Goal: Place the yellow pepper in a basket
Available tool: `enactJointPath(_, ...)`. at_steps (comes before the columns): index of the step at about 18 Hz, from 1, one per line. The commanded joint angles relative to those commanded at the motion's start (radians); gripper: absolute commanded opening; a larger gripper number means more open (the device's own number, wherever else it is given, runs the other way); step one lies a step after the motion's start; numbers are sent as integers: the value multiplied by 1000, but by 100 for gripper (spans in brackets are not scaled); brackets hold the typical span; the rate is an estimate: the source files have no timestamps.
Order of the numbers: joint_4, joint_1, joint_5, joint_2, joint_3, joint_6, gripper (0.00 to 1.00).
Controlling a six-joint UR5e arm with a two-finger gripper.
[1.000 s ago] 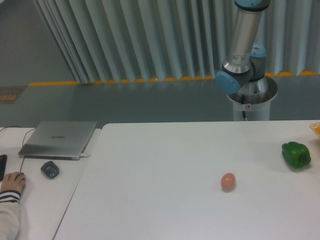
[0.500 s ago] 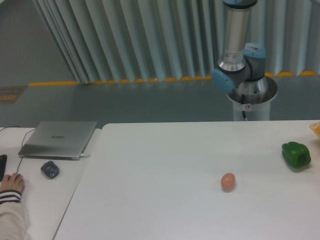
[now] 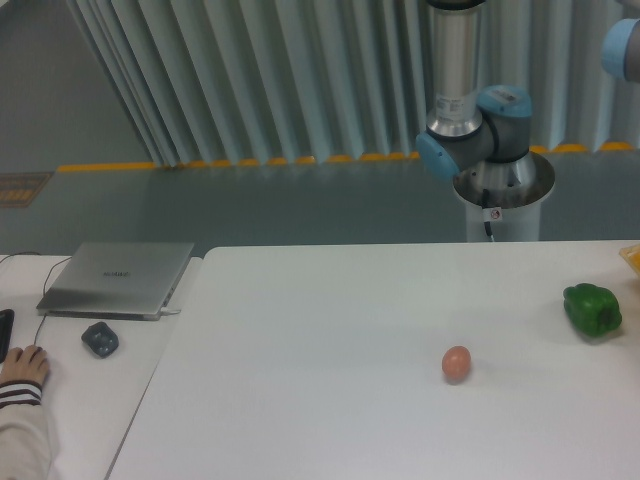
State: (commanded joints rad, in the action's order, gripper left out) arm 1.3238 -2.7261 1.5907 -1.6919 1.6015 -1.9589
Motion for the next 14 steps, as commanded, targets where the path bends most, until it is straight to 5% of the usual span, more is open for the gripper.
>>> enactJointPath(14,0,34,-6,-40,8,46,100)
